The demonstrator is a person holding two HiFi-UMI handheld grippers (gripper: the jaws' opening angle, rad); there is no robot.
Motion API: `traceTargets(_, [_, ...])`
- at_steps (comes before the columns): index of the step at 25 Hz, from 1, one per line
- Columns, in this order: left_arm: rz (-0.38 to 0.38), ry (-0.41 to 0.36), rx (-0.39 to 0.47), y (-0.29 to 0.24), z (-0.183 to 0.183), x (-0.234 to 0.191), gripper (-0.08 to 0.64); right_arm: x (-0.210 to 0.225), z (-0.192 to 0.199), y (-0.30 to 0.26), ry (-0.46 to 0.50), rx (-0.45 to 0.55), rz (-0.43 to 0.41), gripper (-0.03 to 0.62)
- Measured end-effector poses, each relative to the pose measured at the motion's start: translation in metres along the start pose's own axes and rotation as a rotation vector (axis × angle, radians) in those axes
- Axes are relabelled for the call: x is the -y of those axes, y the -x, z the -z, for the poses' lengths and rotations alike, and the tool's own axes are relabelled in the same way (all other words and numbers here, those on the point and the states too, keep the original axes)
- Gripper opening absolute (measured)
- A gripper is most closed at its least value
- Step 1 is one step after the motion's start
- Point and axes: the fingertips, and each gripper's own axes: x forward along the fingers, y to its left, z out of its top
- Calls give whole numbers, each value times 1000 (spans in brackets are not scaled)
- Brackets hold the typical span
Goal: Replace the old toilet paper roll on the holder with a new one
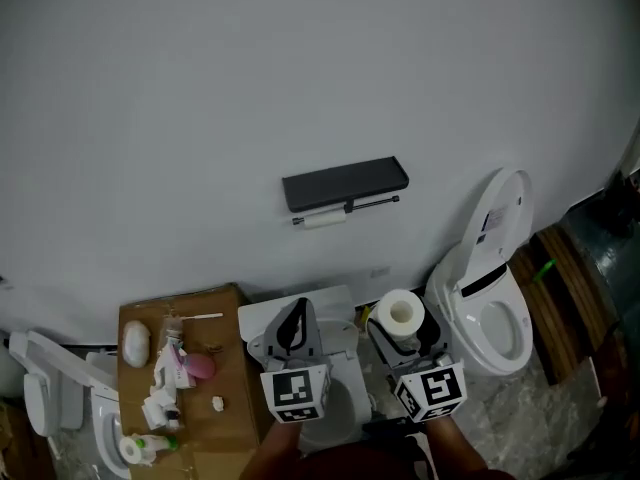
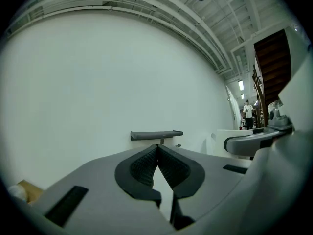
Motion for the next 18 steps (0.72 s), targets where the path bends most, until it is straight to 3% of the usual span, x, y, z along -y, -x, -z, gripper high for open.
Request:
traceTargets(14, [-73, -41, -30, -103, 22, 2, 15, 59, 23, -89, -44, -37, -76, 385])
traceTargets(18, [-89, 25, -33, -120, 28, -3, 15, 65, 26, -101, -46, -40, -81, 385])
